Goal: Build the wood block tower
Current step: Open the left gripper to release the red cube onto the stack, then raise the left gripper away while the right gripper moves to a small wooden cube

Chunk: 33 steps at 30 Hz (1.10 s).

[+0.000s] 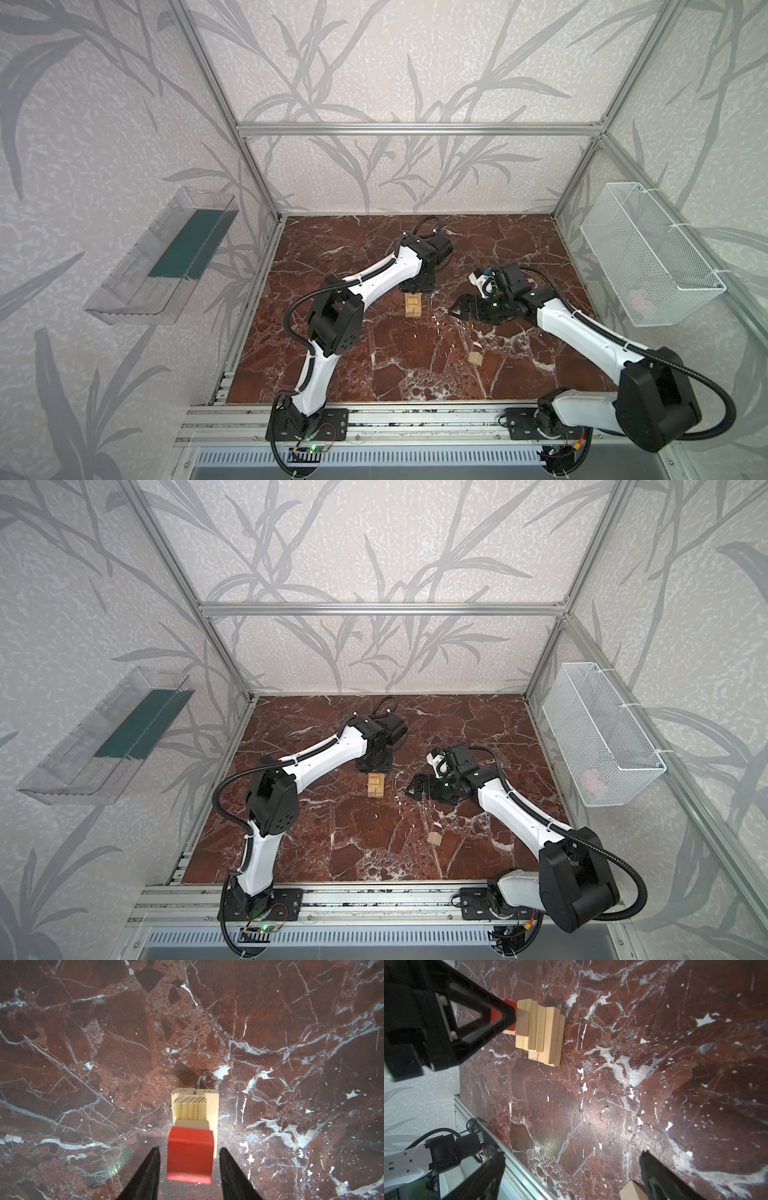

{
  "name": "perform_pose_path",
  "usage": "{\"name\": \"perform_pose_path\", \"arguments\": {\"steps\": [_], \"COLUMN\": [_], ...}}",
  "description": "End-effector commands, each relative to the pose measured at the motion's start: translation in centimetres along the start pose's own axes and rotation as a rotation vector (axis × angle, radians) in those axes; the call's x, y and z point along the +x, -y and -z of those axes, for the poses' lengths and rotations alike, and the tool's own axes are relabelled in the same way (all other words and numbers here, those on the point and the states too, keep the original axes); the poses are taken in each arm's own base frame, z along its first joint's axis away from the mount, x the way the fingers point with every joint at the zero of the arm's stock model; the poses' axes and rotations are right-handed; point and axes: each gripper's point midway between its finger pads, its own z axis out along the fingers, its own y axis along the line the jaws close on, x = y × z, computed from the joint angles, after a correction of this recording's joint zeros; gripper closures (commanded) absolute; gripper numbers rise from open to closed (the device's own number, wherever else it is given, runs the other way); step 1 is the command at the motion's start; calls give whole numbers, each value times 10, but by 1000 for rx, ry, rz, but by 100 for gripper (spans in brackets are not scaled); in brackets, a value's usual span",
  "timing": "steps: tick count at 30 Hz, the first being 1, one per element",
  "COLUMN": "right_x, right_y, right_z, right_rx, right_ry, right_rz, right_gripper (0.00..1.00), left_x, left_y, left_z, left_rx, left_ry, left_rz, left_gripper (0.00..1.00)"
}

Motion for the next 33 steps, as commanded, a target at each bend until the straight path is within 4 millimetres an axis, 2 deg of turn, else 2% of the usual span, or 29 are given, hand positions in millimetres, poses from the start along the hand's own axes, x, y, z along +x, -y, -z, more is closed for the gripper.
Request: {"name": "perform_pose_path", "arguments": {"steps": [1,5,9,18,25,33], "right_x": [0,4,15,51,79,102], "right_y": [-3,4,19,49,63,61], "right_z": [6,10,16,24,18,0], "right_rx": [-1,49,138,319,425,432], "right_ry": [0,-23,-53,-145,-169,-160], "right_rz": [16,23,14,-33,-73,-99], "right_gripper": [1,1,1,1,1,3], "left_x": [-4,-6,-3,22,47,65], "left_y": [-10,-12,-15,-13,-30,-48], "left_z": [30,45,63,91,95,96], "left_rx": [21,46,91,326,439,465], "left_ry": [41,67,102,185,295,357], "left_rz": [27,31,27,-44,-87,-112], "left_gripper": [50,43,36,22,11,5]}}
